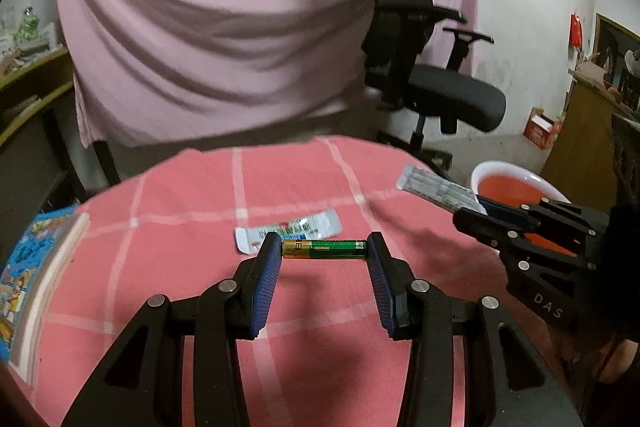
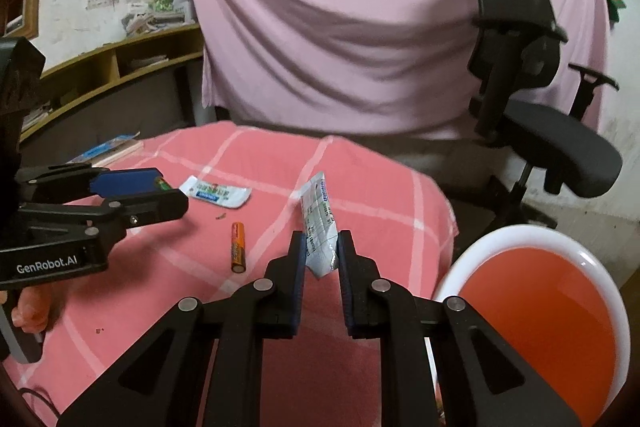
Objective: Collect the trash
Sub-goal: 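Close left tool on green battery while right tool grasps white packet, then carry the green battery and white packet over the orange bucket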
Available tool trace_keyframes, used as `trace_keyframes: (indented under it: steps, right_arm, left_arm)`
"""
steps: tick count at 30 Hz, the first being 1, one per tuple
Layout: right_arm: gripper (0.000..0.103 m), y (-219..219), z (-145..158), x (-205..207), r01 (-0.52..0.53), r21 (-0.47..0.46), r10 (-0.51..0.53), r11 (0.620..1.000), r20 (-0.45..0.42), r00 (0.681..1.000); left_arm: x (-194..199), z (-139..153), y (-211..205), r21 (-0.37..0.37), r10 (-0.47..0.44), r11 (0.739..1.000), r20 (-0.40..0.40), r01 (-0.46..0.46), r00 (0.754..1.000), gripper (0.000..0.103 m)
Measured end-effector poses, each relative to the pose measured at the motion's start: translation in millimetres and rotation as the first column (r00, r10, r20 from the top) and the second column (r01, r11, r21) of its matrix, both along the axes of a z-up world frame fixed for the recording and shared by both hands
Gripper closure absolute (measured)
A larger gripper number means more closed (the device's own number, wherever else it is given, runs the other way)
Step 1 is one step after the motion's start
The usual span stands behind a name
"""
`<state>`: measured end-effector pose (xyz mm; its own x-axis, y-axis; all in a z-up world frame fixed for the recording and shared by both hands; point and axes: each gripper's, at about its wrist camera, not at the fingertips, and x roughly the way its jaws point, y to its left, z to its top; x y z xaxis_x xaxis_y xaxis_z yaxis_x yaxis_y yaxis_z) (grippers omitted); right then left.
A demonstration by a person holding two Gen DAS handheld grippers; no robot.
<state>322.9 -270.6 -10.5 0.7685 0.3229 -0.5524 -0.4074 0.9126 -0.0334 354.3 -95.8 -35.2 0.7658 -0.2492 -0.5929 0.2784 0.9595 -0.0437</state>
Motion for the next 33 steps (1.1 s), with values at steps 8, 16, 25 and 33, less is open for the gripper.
trace_keyframes:
  steps: [8,16,25,33]
  right_arm:
    - [0.089,-18,20,-13,0.076,0.089,-0.087,0.993,0.127,0.988]
    - [0.089,-29,34,-26,0.094,0.154,-0.125,0.984,0.207,0.970]
    - [0.089,-69,49,-47,0.164,0.217,-0.227,0.962,0.308,0.924]
    - [0.089,-118,45,-60,0.246,0.236,-0.315,0.940,0.320,0.894]
  left_arm:
    - [-24,15,-3,0.014,0.015,1.000,0.160,-0.017,0.987,0.065]
    - [-54,28,-17,0.029,0.034,0.999,0.317,-0.045,0.948,0.065]
    - [-72,40,-52,0.011,-0.002,1.000,0.449,-0.003,0.894,0.065]
    - [-69,50,-100,-0.033,-0.051,0.997,0.448,0.074,0.893,0.065]
